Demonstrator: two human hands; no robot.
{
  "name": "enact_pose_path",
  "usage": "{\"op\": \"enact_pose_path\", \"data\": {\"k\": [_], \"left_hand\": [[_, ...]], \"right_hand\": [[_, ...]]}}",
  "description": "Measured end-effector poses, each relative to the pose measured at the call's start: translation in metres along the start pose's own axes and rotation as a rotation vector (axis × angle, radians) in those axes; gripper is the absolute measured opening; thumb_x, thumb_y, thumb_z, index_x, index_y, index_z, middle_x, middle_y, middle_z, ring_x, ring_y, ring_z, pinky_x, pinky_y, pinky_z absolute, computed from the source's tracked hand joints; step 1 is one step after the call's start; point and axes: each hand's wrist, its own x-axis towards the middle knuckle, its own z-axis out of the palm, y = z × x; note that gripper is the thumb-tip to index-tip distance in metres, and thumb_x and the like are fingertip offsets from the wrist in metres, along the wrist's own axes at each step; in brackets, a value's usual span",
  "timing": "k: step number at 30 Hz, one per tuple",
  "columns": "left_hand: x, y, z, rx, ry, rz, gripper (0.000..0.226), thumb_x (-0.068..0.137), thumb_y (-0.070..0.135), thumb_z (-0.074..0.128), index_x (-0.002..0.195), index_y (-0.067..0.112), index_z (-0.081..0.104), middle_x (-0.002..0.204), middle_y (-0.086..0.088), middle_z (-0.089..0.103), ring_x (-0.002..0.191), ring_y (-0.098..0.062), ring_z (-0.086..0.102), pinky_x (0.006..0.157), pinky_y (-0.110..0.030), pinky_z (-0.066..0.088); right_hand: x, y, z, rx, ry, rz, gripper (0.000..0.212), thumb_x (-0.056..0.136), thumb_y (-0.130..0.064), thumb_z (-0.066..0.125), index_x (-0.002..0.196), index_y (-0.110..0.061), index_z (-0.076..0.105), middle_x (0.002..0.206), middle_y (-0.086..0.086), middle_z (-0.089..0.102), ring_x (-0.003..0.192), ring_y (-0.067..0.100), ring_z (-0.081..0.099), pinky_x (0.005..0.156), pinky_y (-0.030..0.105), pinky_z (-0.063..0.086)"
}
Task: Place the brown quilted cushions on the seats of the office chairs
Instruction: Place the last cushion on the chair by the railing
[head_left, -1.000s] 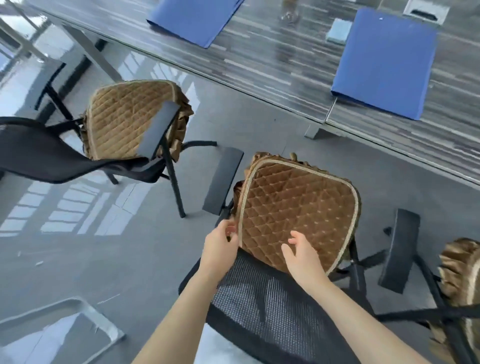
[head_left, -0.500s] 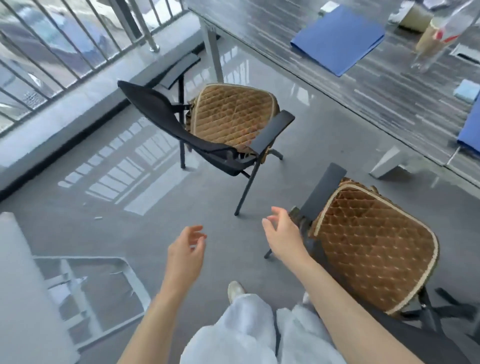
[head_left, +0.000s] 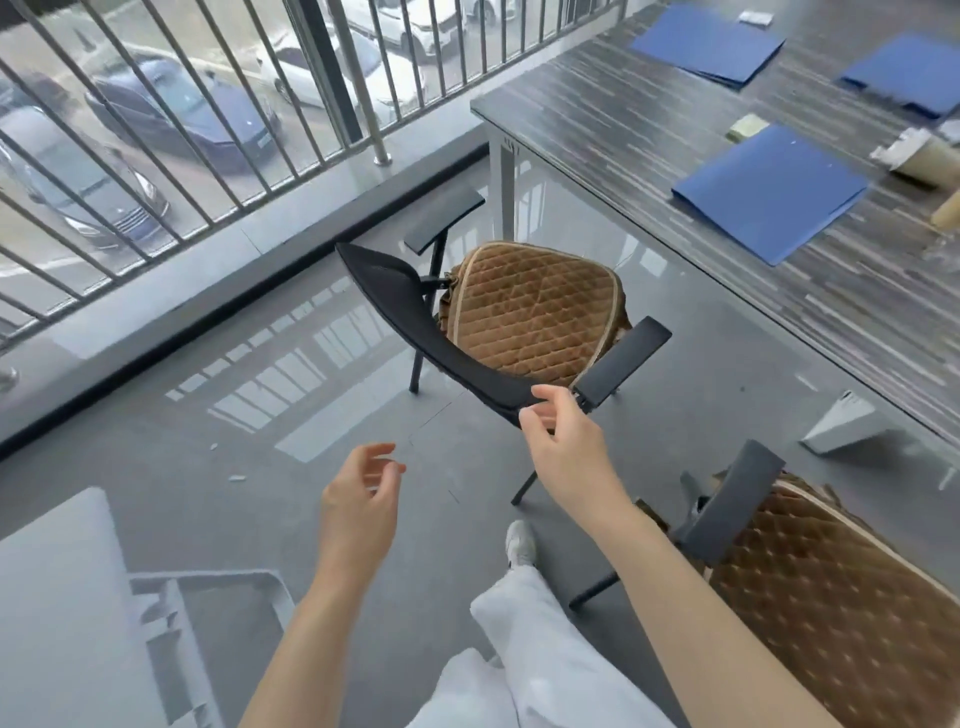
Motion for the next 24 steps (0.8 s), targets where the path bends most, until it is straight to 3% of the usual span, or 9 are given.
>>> {"op": "enact_pose_path", "data": {"k": [3,7,13,16,20,24], "left_hand": [[0.043,0.027,0.007,-0.007,0.011,0.037,0.018,0.093,0.012,0.056,0.105,0.022,0.064,0.089,0.007,0.072,0.087,-0.009,0.067,0.07,-0.017,0.045],[0.095,0.056,0.025,-0.009,0.003,0.068,0.019,0.093,0.01,0.056,0.102,0.026,0.062,0.085,0.01,0.07,0.085,-0.011,0.068,0.073,-0.025,0.049],[0.164,0.092,0.055,0.004,-0.047,0.089,0.018,0.094,0.011,0.058,0.107,0.023,0.063,0.087,0.013,0.068,0.086,-0.005,0.064,0.075,-0.024,0.046],[0.196,0.109,0.071,0.048,-0.138,0.104,0.019,0.095,0.014,0.056,0.11,0.025,0.061,0.092,0.014,0.066,0.089,0.0,0.061,0.072,-0.015,0.044],[0.252,0.124,0.093,0.126,-0.256,0.119,0.025,0.094,0.013,0.055,0.115,0.027,0.058,0.104,0.011,0.063,0.098,-0.006,0.06,0.082,-0.019,0.043],[0.327,0.124,0.124,0.274,-0.443,0.112,0.034,0.096,0.021,0.056,0.13,0.024,0.053,0.122,0.011,0.055,0.109,-0.004,0.051,0.093,-0.021,0.041]], "right_hand": [[0.046,-0.014,-0.01,0.012,0.035,0.006,0.036,0.099,-0.03,0.045,0.134,-0.019,0.047,0.115,-0.004,0.057,0.107,0.013,0.053,0.089,0.025,0.042],[0.109,-0.029,-0.017,-0.028,0.013,0.027,0.037,0.1,-0.03,0.045,0.134,-0.018,0.046,0.111,-0.006,0.056,0.107,0.013,0.054,0.089,0.025,0.041],[0.188,-0.045,-0.029,-0.076,-0.024,0.067,0.035,0.1,-0.031,0.044,0.133,-0.021,0.045,0.116,-0.005,0.056,0.102,0.012,0.054,0.082,0.023,0.043],[0.223,-0.045,-0.031,-0.087,-0.023,0.118,0.035,0.101,-0.031,0.043,0.134,-0.021,0.044,0.111,-0.006,0.054,0.097,0.01,0.052,0.081,0.022,0.041],[0.27,-0.039,-0.027,-0.075,0.003,0.209,0.036,0.1,-0.031,0.044,0.135,-0.022,0.044,0.119,-0.003,0.056,0.102,0.012,0.053,0.087,0.023,0.044],[0.327,-0.029,-0.016,-0.049,0.069,0.345,0.036,0.1,-0.031,0.044,0.135,-0.021,0.044,0.113,-0.005,0.055,0.104,0.015,0.054,0.092,0.029,0.045]]}}
